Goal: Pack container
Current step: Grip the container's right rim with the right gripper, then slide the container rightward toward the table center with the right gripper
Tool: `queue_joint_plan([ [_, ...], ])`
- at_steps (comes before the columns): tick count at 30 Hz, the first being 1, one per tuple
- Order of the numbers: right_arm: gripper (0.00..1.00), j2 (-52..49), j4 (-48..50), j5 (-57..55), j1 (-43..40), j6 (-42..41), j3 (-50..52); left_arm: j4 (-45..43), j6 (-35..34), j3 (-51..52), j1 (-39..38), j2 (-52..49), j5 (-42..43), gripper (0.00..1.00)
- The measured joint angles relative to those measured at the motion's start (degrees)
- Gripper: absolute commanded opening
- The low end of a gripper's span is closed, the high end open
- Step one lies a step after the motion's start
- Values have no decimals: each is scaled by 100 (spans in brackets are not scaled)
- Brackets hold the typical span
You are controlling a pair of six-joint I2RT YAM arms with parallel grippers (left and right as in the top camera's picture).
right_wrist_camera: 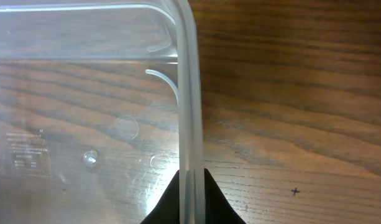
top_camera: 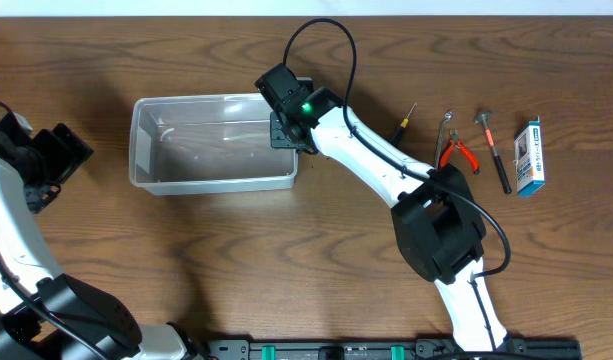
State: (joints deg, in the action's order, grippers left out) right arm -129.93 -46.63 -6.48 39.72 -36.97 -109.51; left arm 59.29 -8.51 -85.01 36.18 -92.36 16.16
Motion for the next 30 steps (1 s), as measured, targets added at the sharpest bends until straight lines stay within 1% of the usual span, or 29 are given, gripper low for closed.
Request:
queue_joint_plan([
  [4,10,0,-59,-127,-2,118,-52,0,0,0,0,0,0,90],
  [8,11,2,-402,-308,-20,205,-409,2,0,0,0,0,0,90],
  [10,10,2,-533,-352,-44,227,-619,2,0,0,0,0,0,90],
  [14,6,17,-673,-409,-160,295,-905,7,0,0,0,0,0,90],
  [17,1,33,-804,-490,-251,302,-931,7,0,0,0,0,0,90],
  [30,1,33,-1250,-514,-660,308,-931,7,0,0,0,0,0,90],
])
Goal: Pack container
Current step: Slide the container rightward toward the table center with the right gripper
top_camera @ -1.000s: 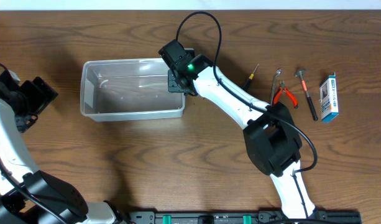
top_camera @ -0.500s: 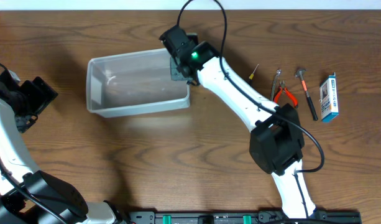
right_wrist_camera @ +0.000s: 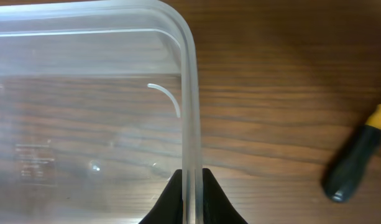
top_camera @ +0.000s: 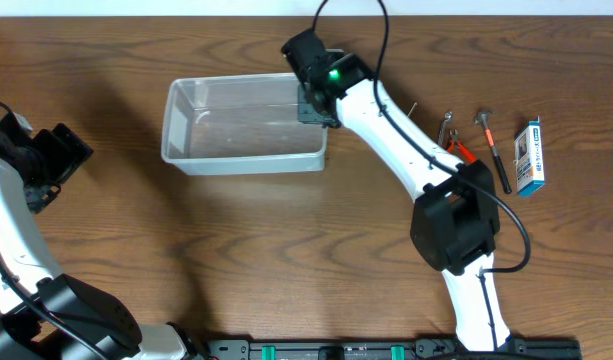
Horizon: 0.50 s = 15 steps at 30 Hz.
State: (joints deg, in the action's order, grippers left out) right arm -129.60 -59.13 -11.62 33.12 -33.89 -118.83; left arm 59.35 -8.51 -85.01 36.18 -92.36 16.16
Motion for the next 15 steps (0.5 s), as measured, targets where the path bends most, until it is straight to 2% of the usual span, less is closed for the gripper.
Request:
queue_joint_plan([
  [15,1,2,-575,-83,-511,4,-11,0,0,0,0,0,0,90],
])
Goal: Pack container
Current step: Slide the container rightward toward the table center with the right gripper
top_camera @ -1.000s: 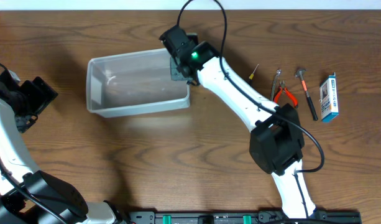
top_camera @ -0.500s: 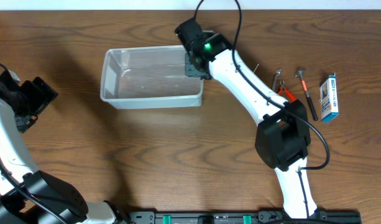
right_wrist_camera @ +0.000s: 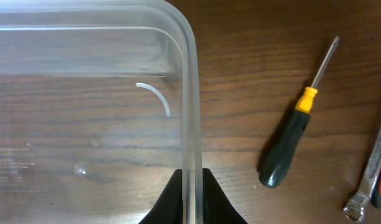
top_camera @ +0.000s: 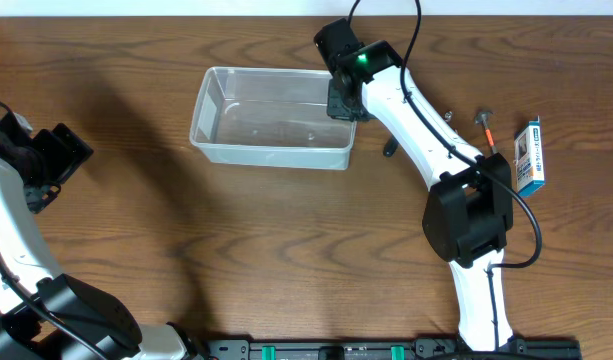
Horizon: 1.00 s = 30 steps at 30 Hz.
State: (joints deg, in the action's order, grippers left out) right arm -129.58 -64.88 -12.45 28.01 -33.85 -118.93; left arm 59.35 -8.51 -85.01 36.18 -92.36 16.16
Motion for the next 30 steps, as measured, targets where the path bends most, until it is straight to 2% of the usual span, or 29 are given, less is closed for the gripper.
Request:
queue_joint_plan([
  [5,3,0,-28,-33,0,46,-9,0,0,0,0,0,0,90],
  [6,6,0,-44,-42,0,55,-11,0,0,0,0,0,0,90],
  [9,23,2,-125,-92,-4,105,-22,0,0,0,0,0,0,90],
  [20,64,2,-286,-280,-13,431,-22,2,0,0,0,0,0,90],
  [25,76,2,-245,-267,-42,671,-22,-2,0,0,0,0,0,90],
  [30,81,2,-238,-142,-195,1027,-74,-24,0,0,0,0,0,90],
])
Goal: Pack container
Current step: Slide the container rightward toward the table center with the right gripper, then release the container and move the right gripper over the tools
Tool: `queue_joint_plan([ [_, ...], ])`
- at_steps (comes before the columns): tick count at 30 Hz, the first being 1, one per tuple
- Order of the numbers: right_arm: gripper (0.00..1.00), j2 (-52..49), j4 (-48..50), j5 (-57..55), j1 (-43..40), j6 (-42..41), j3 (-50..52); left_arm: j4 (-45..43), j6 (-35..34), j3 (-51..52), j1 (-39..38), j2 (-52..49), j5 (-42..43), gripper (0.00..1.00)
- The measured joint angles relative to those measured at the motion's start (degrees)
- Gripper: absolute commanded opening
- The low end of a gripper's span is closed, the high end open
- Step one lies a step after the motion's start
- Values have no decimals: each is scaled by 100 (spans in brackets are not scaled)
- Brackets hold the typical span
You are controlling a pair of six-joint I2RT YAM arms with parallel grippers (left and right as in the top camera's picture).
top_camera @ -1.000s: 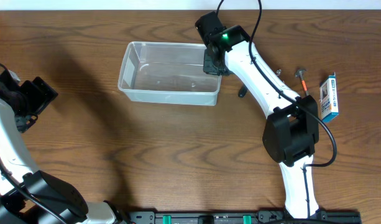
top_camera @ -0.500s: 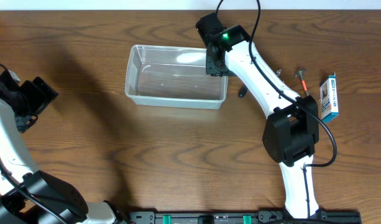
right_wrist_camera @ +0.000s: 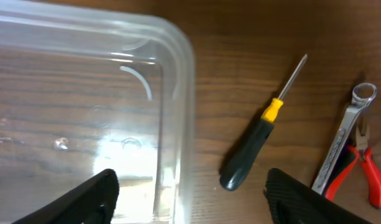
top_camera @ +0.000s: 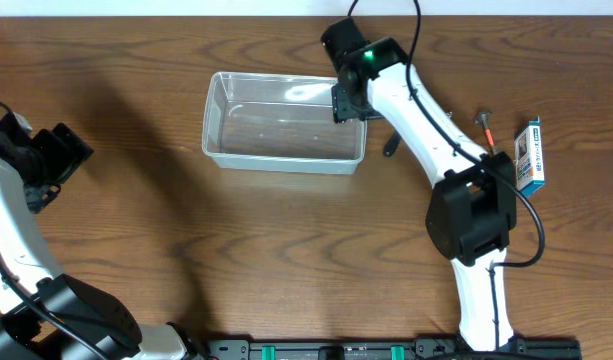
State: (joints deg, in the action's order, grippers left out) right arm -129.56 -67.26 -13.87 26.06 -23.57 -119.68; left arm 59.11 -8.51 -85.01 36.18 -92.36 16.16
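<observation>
The clear plastic container stands empty on the table at the back middle. My right gripper hangs open over its right wall, one finger on each side and apart from it. A black screwdriver with a yellow collar lies just right of the container; its handle peeks out beside my arm. A wrench, red-handled pliers, a small hammer and a blue box lie further right. My left gripper is at the far left edge, its jaws not discernible.
The tools lie in a row at the right back of the wooden table. My right arm reaches over them to the container.
My right gripper was shut on the container's right wall; now it is open and lifted a little above it. The container lies slightly further right. The left arm has not moved.
My right gripper was shut on the right wall of the container at the left middle of the table. At each later moment the container was further right and back, still gripped, with the screwdriver coming into view. Now it rests beside the tools, let go.
</observation>
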Motion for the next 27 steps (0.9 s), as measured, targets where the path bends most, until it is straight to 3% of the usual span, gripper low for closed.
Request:
queue_joint_plan([
  [6,85,0,-289,57,-103,173,-857,-15,0,0,0,0,0,90],
  [11,90,37,-1134,63,-203,330,-1912,-15,0,0,0,0,0,91],
  [12,99,68,-1325,57,-260,396,-2059,-15,0,0,0,0,0,90],
  [13,99,107,-1552,59,-341,527,-2184,-15,0,0,0,0,-2,90],
  [20,99,190,-2411,52,-977,1366,-2310,-15,0,0,0,0,0,90],
  [27,99,192,-2498,52,-1596,1753,-2310,-15,0,0,0,0,0,90],
])
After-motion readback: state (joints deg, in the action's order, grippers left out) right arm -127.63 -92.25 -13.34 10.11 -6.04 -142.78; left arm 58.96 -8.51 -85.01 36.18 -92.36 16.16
